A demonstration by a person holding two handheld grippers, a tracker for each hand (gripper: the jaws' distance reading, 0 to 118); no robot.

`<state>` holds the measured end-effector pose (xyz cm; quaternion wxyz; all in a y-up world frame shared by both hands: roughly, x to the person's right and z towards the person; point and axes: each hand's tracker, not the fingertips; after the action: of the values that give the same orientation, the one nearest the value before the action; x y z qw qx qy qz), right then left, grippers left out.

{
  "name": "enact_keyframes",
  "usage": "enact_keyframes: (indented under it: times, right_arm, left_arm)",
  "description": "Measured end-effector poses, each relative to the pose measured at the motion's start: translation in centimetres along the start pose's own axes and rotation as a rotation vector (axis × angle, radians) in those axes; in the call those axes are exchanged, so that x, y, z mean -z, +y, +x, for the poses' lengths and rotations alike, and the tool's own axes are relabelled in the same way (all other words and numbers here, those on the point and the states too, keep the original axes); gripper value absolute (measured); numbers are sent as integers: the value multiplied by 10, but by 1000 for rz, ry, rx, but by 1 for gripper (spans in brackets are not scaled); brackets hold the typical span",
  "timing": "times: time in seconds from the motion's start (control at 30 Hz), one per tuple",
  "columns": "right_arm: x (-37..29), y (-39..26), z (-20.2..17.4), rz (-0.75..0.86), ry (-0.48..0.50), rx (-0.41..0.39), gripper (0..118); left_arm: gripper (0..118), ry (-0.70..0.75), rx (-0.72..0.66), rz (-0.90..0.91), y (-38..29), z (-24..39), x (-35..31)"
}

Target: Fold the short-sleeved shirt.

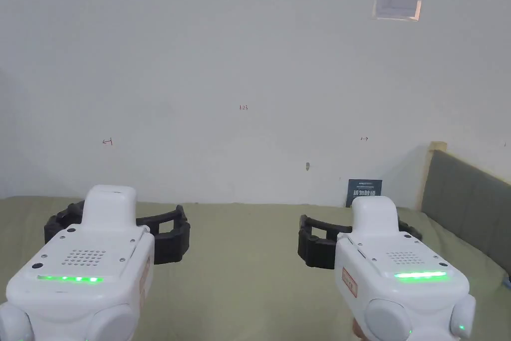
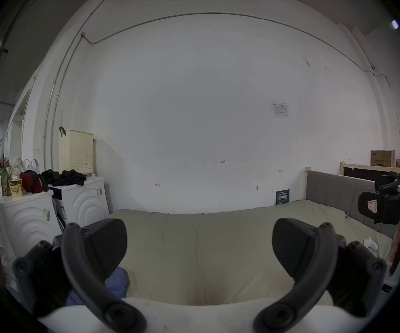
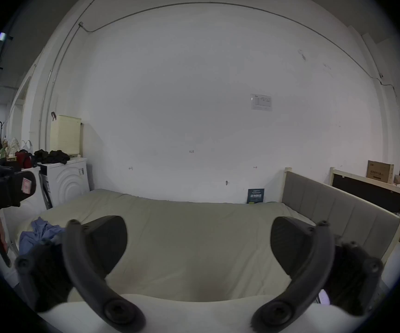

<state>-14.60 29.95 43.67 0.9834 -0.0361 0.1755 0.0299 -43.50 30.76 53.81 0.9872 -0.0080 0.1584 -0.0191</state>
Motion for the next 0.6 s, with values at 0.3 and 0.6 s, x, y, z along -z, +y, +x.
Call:
enact_keyframes:
  times: [0.3, 0.6]
  right_arm:
    - [-9, 3, 4, 16, -46, 1, 0]
    - [3, -1, -35, 6, 79, -7, 0]
  left_arm:
    - [0, 17, -1, 5, -22, -6, 14]
    - [0, 65, -6, -2, -20, -35, -14]
